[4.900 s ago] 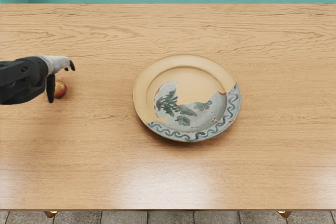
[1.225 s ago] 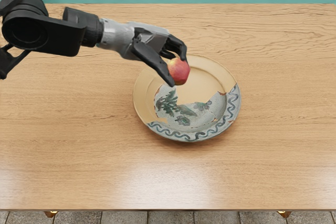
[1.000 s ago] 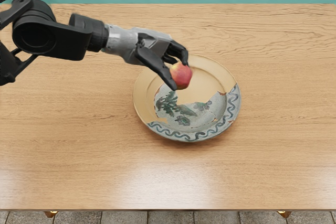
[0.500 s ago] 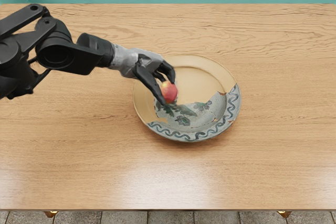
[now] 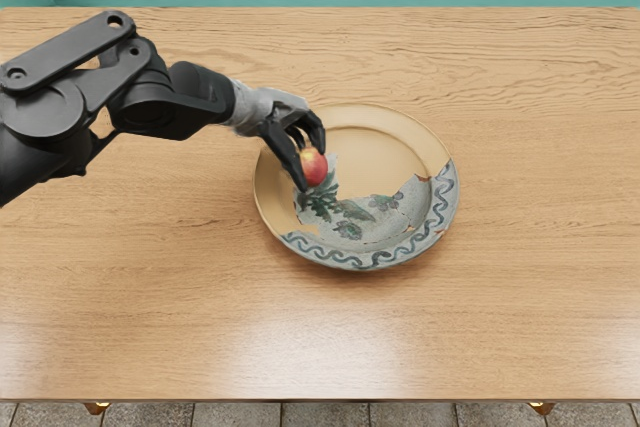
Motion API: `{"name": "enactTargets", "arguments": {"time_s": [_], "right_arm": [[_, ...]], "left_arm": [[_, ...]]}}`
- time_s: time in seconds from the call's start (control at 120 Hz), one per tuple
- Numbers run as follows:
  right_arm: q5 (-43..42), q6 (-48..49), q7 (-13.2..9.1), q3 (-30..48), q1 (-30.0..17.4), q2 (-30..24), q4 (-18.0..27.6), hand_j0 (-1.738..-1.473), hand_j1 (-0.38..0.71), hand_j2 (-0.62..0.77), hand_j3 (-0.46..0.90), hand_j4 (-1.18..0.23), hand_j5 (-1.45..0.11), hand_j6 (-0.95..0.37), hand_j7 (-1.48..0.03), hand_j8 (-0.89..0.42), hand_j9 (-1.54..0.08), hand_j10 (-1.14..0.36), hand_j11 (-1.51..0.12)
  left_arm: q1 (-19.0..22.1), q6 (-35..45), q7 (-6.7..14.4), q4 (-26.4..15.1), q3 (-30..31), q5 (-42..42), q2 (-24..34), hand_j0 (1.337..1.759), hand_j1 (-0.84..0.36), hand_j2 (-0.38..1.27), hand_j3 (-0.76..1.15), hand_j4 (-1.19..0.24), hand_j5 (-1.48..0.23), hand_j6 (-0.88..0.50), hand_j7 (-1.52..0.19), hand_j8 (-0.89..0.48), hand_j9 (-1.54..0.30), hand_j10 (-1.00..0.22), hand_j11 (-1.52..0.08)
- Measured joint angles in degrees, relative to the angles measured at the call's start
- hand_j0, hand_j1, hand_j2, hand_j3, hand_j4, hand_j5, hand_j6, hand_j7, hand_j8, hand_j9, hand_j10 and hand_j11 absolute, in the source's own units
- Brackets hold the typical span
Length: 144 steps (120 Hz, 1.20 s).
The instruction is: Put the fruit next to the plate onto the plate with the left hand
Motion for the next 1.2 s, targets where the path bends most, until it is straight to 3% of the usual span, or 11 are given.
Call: {"name": "enactTargets", "arguments": {"time_s": [0.1, 0.308, 0.475, 0.583, 0.85, 0.975, 1.2], "right_arm": [[0.00, 0.00, 0.00, -0.02, 0.00, 0.00, 0.00, -1.658, -0.33, 0.00, 0.00, -0.01, -0.02, -0.01, -0.02, -0.01, -0.02, -0.01, -0.02], [0.00, 0.06, 0.00, -0.06, -0.01, 0.00, 0.07, -1.658, -0.33, 0.00, 0.00, -0.01, -0.02, -0.01, -0.02, -0.01, -0.02, -0.01, -0.02], [0.00, 0.08, 0.00, -0.08, -0.02, 0.00, 0.09, -1.658, -0.33, 0.00, 0.00, -0.01, -0.02, -0.01, -0.02, -0.01, -0.02, -0.01, -0.02], [0.00, 0.09, 0.00, -0.09, -0.02, 0.00, 0.09, -1.658, -0.33, 0.00, 0.00, -0.01, -0.02, -0.01, -0.02, -0.01, -0.02, -0.01, -0.02], [0.00, 0.16, 0.00, -0.09, -0.01, 0.00, 0.10, -1.658, -0.33, 0.00, 0.00, -0.01, -0.02, -0.01, -0.02, -0.01, -0.02, -0.01, -0.02], [0.00, 0.17, 0.00, -0.09, -0.01, 0.00, 0.10, -1.658, -0.33, 0.00, 0.00, -0.01, -0.02, -0.01, -0.02, -0.01, -0.02, -0.01, -0.02], [-0.04, 0.18, 0.00, -0.09, -0.01, 0.00, 0.09, -1.658, -0.33, 0.00, 0.00, -0.01, -0.02, -0.01, -0.02, -0.01, -0.02, -0.01, -0.02]], "left_arm": [[0.12, 0.35, -0.01, 0.02, -0.03, -0.24, -0.78, 1.654, -0.27, 0.39, 0.00, -0.71, -1.03, -0.39, -1.00, -0.42, -1.00, -0.75, -1.00], [0.13, 1.44, -0.01, -0.01, -0.36, -1.03, -0.78, 1.657, 0.04, 0.15, 0.00, -0.32, -0.46, -0.21, -0.45, -0.22, -0.45, -0.34, -0.45], [-0.21, 0.03, -0.01, -0.34, -0.72, -7.24, 1.46, 1.657, 0.21, 0.07, 0.00, -0.15, -0.21, -0.10, -0.20, -0.10, -0.20, -0.15, -0.20], [-0.90, -3.99, -0.01, -0.50, -1.67, -14.78, 4.24, 1.658, 0.26, 0.04, 0.00, -0.09, -0.13, -0.06, -0.12, -0.06, -0.12, -0.09, -0.12], [1.54, -6.28, -0.01, -1.03, -2.03, -38.53, 21.66, 1.658, 0.32, 0.01, 0.00, -0.03, -0.04, -0.02, -0.04, -0.02, -0.04, -0.03, -0.04], [4.89, -6.42, -0.01, -1.04, -2.07, -44.16, 29.07, 1.658, 0.33, 0.01, 0.00, -0.01, -0.02, -0.01, -0.02, -0.01, -0.02, -0.02, -0.02], [9.54, -6.49, -0.01, -0.95, -2.11, -47.50, 32.32, 1.658, 0.34, 0.00, 0.00, -0.01, -0.01, 0.00, -0.01, 0.00, -0.01, -0.01, -0.01]]}}
